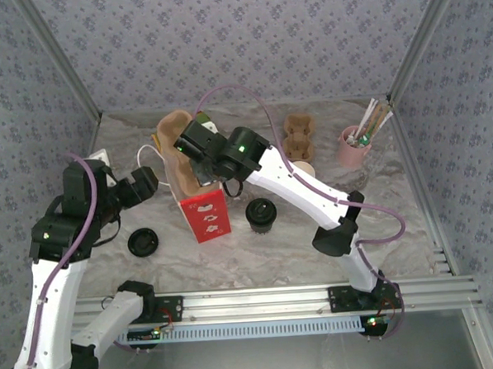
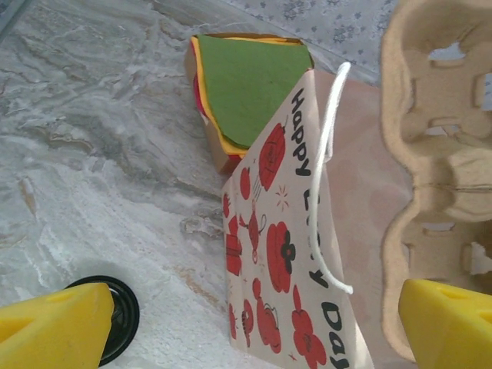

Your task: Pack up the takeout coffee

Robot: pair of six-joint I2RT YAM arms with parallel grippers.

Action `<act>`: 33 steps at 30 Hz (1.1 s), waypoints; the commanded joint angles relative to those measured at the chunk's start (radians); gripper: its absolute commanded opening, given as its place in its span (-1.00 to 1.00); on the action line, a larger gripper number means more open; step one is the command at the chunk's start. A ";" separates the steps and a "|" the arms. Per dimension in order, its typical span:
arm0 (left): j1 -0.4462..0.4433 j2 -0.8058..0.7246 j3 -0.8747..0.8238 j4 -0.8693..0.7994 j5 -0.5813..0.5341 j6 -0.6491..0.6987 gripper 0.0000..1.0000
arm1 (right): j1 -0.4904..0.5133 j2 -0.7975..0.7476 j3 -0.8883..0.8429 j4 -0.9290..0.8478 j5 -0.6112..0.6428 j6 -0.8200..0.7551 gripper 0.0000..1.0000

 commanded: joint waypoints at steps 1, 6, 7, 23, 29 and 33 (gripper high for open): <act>0.004 0.006 -0.005 0.041 0.034 0.002 0.89 | 0.012 0.017 0.035 -0.056 0.016 0.054 -0.79; 0.004 0.014 -0.032 0.085 0.058 0.000 0.79 | 0.015 0.023 0.037 -0.090 -0.008 0.122 -0.79; 0.004 0.016 -0.040 0.098 0.068 0.000 0.75 | 0.015 0.025 0.036 -0.095 -0.016 0.128 -0.79; 0.043 0.140 -0.029 0.226 0.099 0.061 0.06 | 0.012 0.034 0.035 -0.106 -0.078 0.153 -0.79; 0.045 0.156 0.000 0.261 0.159 0.061 -0.54 | -0.003 0.027 0.029 -0.105 -0.096 0.156 -0.79; 0.044 0.144 -0.007 0.281 0.195 0.024 -0.78 | -0.007 0.022 0.029 -0.106 -0.102 0.160 -0.79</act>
